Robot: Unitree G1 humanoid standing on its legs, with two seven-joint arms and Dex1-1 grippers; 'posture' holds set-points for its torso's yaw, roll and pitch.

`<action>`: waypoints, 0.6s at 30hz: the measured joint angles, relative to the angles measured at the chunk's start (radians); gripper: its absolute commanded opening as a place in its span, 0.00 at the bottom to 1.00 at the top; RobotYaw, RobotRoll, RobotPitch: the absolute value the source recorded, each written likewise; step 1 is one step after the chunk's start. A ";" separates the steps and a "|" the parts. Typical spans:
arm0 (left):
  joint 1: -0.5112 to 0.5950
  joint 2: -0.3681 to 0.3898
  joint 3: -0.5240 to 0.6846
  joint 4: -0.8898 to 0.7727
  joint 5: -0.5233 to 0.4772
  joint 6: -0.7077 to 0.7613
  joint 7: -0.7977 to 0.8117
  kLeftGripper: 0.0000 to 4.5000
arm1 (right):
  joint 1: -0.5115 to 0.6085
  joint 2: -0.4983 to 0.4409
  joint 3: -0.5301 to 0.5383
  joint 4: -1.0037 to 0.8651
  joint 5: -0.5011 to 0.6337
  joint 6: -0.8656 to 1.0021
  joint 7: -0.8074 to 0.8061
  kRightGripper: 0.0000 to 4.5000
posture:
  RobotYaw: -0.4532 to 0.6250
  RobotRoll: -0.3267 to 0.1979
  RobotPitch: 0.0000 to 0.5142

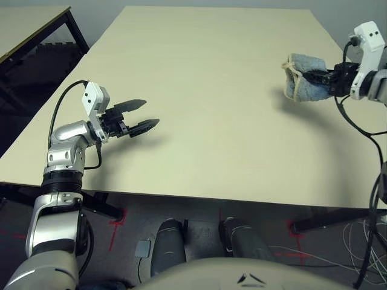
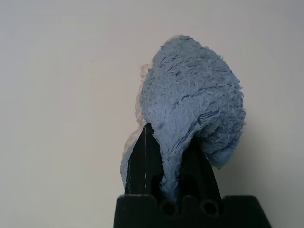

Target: Wipe the water off the table with a rag.

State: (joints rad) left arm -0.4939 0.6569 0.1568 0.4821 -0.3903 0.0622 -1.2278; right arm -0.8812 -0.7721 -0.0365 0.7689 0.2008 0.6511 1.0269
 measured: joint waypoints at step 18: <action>0.047 0.019 0.039 -0.045 0.001 0.021 0.109 1.00 | 0.030 -0.006 -0.024 0.286 -0.099 -0.397 -0.224 0.99 | 0.34 0.62 0.20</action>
State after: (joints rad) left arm -0.4471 0.6758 0.1956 0.4366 -0.3893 0.0836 -1.1191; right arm -0.8508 -0.7785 -0.0600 1.0553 0.1016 0.2542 0.8032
